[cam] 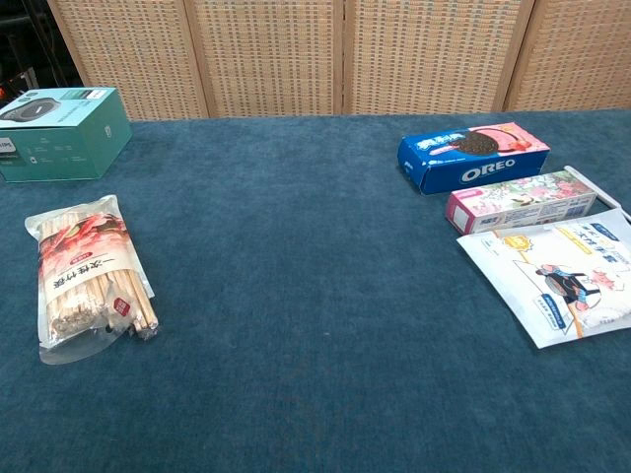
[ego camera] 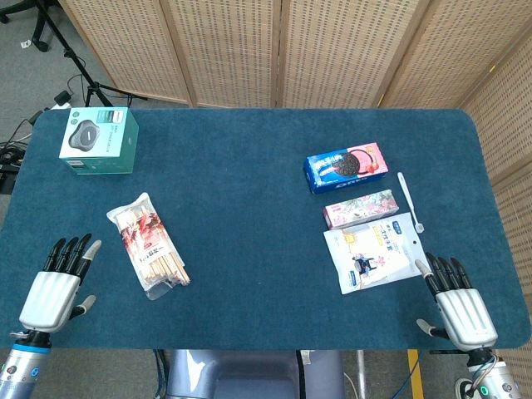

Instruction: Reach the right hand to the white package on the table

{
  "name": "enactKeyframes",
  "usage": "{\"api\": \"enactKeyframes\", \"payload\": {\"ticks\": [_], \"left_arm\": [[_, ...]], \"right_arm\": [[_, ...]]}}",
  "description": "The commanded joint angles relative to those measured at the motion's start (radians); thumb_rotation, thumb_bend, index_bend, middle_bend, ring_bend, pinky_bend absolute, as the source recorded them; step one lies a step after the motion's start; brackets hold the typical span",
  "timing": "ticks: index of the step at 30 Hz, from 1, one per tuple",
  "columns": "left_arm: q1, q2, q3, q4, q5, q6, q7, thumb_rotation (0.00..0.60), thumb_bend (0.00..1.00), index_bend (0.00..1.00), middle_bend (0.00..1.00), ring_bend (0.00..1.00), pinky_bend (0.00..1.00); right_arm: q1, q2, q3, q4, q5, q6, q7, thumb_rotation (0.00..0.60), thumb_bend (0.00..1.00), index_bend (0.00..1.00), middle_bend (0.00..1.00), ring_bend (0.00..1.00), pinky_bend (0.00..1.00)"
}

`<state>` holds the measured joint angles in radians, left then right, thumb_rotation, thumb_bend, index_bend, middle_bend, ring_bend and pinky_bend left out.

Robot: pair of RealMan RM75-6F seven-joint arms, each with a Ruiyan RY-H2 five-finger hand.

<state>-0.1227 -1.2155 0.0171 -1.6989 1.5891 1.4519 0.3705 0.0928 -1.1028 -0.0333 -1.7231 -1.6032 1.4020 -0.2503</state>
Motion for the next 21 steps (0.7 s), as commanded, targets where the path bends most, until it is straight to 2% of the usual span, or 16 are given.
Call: {"api": "enactKeyframes", "payload": {"ticks": [1, 21], "left_arm": [[-0.001, 0.001, -0.002, 0.001, -0.005, -0.004, -0.001, 0.600, 0.17, 0.00, 0.00, 0.00, 0.00], [0.008, 0.003, -0.006, -0.004, 0.017, 0.032, -0.011, 0.600, 0.17, 0.00, 0.00, 0.00, 0.00]], "right_arm": [[0.000, 0.000, 0.001, 0.000, 0.003, -0.002, -0.002, 0.600, 0.13, 0.00, 0.00, 0.00, 0.00], [0.003, -0.004, 0.002, 0.006, 0.008, -0.006, -0.003, 0.600, 0.13, 0.00, 0.00, 0.00, 0.00]]}}
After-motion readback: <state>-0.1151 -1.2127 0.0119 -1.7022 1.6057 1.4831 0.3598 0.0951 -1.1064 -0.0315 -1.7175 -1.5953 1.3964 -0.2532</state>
